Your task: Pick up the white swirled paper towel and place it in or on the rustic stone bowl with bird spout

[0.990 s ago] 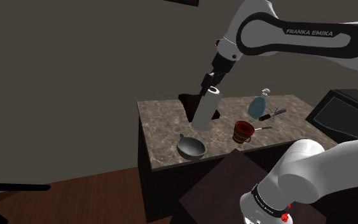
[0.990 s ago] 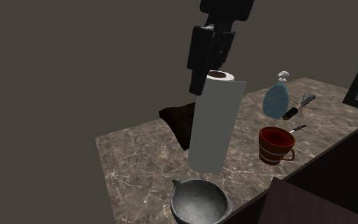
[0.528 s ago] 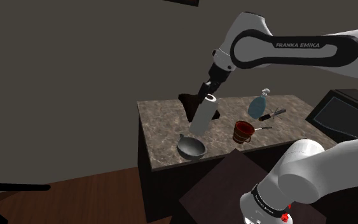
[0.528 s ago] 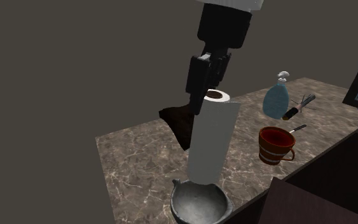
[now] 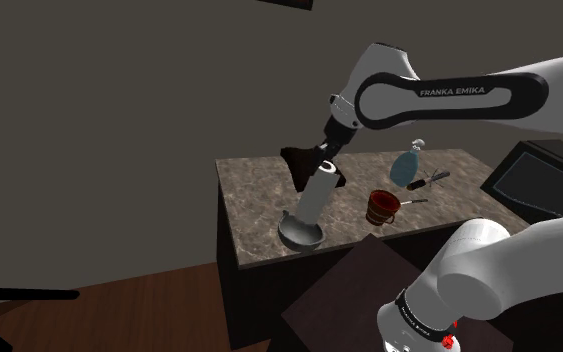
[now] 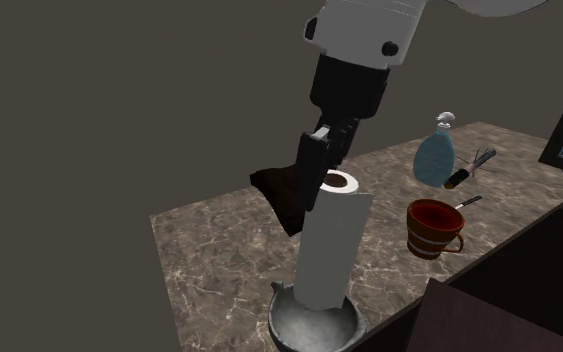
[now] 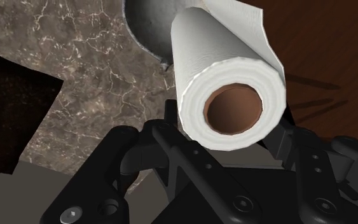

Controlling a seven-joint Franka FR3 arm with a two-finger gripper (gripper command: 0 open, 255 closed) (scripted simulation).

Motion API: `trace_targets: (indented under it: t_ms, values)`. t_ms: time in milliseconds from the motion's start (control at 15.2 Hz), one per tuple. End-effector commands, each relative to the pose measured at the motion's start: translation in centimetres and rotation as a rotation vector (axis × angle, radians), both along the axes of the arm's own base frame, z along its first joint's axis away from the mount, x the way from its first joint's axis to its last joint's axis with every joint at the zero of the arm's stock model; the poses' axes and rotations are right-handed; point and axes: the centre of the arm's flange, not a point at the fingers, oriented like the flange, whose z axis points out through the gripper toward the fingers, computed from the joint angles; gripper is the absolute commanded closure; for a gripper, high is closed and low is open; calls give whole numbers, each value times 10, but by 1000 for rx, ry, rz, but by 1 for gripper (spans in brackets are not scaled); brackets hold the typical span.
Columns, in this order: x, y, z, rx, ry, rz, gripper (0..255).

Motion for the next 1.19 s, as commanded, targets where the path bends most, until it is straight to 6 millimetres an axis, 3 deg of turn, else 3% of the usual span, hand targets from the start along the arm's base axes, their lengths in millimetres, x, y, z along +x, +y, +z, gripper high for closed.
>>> trace_targets:
  t_ms: [0, 462, 990, 1056, 1122]
  values:
    - [2, 0, -10, 0, -1, 0, 255]
    - [2, 0, -49, 0, -1, 0, 255]
    - [2, 0, -49, 0, -1, 0, 255]
    - [2, 0, -49, 0, -1, 0, 0]
    - [2, 0, -49, 0, -1, 0, 0]
